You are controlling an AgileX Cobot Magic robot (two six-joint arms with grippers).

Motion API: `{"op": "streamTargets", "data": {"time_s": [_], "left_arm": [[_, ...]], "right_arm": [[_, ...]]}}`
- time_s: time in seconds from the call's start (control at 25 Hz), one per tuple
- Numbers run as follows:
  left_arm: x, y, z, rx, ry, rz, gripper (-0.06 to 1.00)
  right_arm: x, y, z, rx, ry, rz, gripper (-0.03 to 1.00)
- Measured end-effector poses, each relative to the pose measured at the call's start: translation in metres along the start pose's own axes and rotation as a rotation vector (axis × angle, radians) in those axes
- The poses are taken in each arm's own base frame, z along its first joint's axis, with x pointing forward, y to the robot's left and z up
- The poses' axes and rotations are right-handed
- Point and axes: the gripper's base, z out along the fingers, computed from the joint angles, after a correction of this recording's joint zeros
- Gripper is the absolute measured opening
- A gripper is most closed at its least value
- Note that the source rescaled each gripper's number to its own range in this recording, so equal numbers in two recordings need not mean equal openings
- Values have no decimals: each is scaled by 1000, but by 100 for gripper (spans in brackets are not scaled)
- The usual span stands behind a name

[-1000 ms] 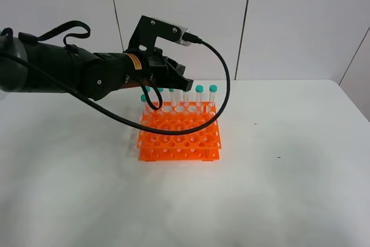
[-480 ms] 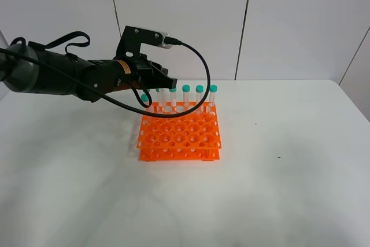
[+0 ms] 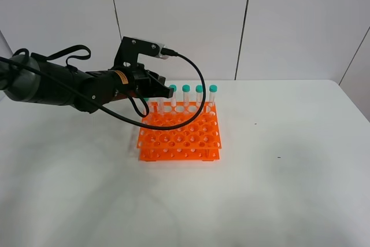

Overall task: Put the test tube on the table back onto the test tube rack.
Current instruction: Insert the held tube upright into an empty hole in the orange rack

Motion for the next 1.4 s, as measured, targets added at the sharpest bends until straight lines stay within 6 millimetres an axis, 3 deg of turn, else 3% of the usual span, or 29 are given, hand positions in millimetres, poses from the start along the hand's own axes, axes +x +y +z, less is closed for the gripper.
{"op": "streamTargets", "data": {"time_s": [0.68,1.4], "left_arm": [[10,6,11,-9,-18,43,2],[40,8,32,-8,25,16,1]], "right_arm": [[0,0,0,-1,0,0,96],[0,0,0,-1,0,1,96]]}}
